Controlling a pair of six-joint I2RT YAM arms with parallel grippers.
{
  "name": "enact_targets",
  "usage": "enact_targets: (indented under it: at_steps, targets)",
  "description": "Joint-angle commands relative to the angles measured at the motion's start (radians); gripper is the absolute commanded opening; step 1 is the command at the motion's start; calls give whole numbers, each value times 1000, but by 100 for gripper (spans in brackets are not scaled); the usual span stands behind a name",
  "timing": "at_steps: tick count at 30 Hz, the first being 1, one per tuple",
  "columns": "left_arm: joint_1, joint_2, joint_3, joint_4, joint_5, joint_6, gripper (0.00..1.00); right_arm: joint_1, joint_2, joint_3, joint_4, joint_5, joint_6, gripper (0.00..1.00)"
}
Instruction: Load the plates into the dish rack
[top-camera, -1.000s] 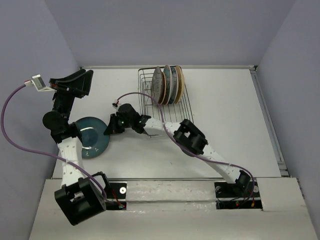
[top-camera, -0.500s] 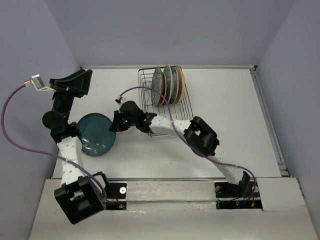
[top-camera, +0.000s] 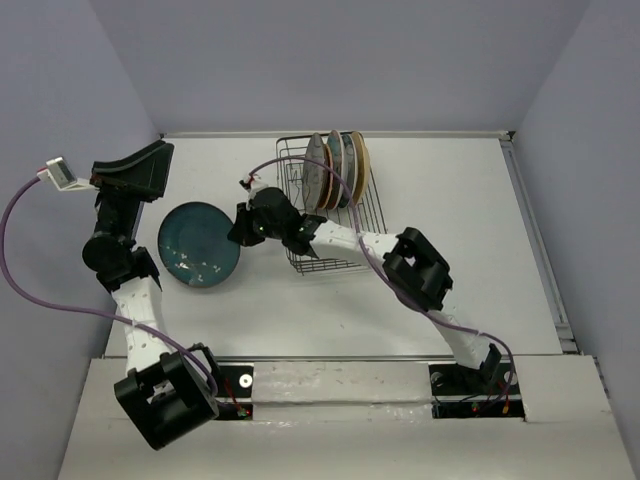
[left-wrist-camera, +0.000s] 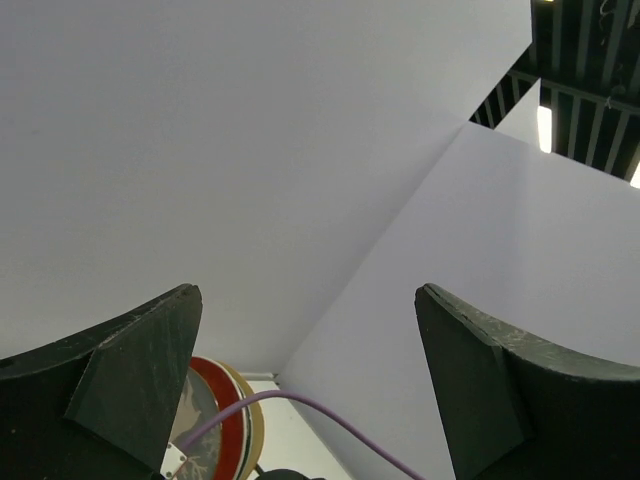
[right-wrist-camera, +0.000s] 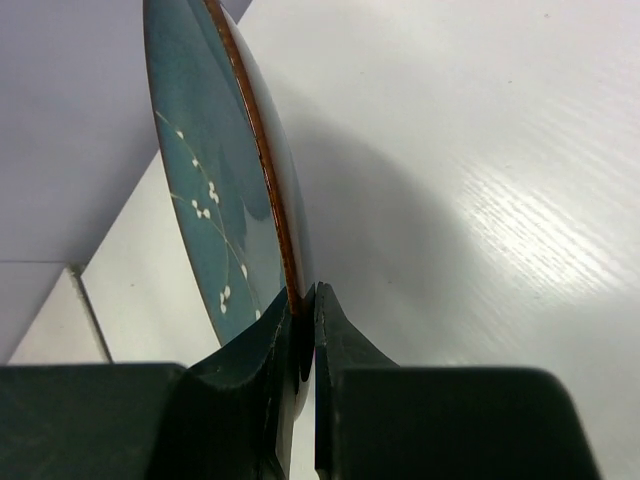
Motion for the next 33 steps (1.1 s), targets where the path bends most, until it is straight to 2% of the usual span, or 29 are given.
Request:
enact_targets:
  at_steps: [1, 5, 11, 14, 15, 16, 17, 21, 29, 33]
  targets:
    - [40, 11, -25, 411, 17, -154, 99, -42, -172, 28, 207, 47, -55, 7]
    - [46, 51, -45, 519, -1, -227, 99, -87, -261, -12, 208, 65, -79, 7]
    - [51, 28, -68, 459, -15, -162, 99, -154, -375, -62, 184, 148, -70, 7]
    - [51, 23, -70, 424, -21, -135, 99, -184, -419, -64, 122, 272, -38, 7]
    - [49, 32, -73, 422, -20, -136, 99, -203, -445, -34, 22, 440, -38, 7]
    - [49, 32, -73, 419, -21, -135, 99, -204, -446, -33, -2, 441, -53, 7]
    - [51, 35, -71, 410, -20, -129, 99, -204, -449, -14, -25, 554, -68, 7]
    - [51, 48, -71, 402, -18, -128, 99, -204, -455, 26, -111, 802, -125, 7]
    - [51, 38, -74, 399, -21, -124, 99, -194, -395, 83, -134, 1024, -188, 7]
    - [52, 42, -73, 396, -20, -125, 99, -173, -317, 189, -132, 1111, -292, 7]
